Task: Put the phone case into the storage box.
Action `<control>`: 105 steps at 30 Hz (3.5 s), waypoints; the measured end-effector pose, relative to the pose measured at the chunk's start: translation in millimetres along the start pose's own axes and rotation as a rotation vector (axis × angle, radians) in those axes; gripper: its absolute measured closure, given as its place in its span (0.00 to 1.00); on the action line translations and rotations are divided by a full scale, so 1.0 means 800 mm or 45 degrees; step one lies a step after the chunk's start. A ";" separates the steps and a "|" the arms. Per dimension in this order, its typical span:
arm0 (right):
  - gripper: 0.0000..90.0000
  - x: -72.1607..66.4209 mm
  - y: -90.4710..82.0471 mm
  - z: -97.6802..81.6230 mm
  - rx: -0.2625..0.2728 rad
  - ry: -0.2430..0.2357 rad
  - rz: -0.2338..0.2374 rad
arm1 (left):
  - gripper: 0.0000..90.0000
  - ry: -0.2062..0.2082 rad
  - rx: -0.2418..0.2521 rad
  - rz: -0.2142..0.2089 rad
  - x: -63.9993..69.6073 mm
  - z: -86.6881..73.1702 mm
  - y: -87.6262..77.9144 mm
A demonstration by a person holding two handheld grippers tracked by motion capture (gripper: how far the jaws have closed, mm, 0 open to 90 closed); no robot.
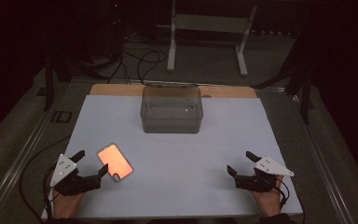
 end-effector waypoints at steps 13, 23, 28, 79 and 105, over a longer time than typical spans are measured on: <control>0.10 -0.002 0.003 -0.003 -0.016 -0.008 0.004 | 0.02 -0.008 -0.029 0.013 0.001 0.000 0.002; 0.10 -0.003 0.003 -0.004 -0.020 -0.002 0.004 | 0.03 -0.025 -0.058 -0.005 0.000 0.008 0.007; 0.10 -0.003 0.003 -0.005 -0.021 0.006 0.009 | 0.04 -0.014 -0.084 0.001 -0.002 0.011 0.010; 0.10 -0.001 0.005 -0.006 -0.023 0.026 0.012 | 0.07 -0.036 -0.275 0.018 -0.059 0.030 0.058; 0.10 0.000 0.006 -0.006 -0.033 0.030 -0.001 | 0.08 -0.104 -0.379 0.011 -0.079 0.025 0.079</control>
Point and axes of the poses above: each handheld gripper's, and its own axes: y roughly forward along the jaws, z roughly out of its top, x roughly to its right, the point moved 4 cm from there along y, roughly forward along the jaws, and after that the axes turned 13 degrees about -z, right-handed, at the moved point
